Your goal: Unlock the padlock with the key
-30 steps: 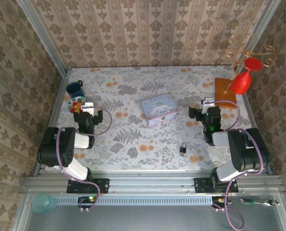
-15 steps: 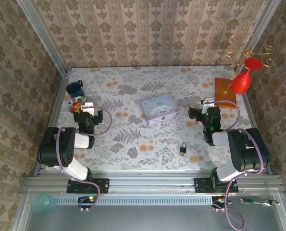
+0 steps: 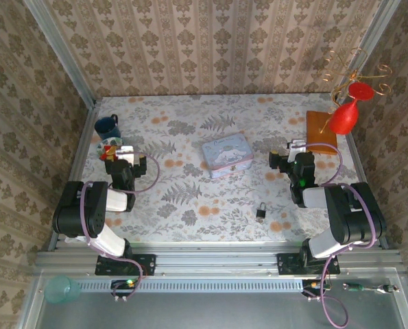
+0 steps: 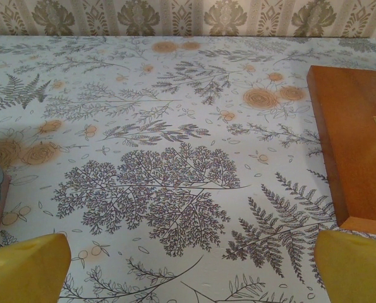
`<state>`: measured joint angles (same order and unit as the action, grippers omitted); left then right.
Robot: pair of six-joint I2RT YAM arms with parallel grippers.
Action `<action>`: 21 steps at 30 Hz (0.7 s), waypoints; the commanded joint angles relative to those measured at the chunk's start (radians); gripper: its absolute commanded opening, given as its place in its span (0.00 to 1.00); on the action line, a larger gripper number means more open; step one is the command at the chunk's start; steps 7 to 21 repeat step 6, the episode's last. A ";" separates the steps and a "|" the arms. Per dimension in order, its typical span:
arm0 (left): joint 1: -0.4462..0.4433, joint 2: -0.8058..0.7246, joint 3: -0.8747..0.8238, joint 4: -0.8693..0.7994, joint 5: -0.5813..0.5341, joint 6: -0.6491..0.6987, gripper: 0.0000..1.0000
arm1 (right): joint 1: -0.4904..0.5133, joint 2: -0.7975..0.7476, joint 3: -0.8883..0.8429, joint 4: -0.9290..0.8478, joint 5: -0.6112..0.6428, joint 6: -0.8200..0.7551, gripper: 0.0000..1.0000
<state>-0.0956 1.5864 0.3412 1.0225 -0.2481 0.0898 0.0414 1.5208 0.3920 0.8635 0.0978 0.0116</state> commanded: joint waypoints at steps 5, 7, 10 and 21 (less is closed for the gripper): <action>0.005 -0.018 0.012 -0.006 -0.011 -0.012 1.00 | -0.014 0.007 0.014 -0.009 0.009 0.019 1.00; -0.001 -0.018 0.003 0.010 -0.008 -0.005 1.00 | -0.012 0.007 0.010 -0.005 0.012 0.019 1.00; -0.001 -0.018 0.003 0.010 -0.008 -0.005 1.00 | -0.012 0.007 0.010 -0.005 0.012 0.019 1.00; -0.001 -0.018 0.003 0.010 -0.008 -0.005 1.00 | -0.012 0.007 0.010 -0.005 0.012 0.019 1.00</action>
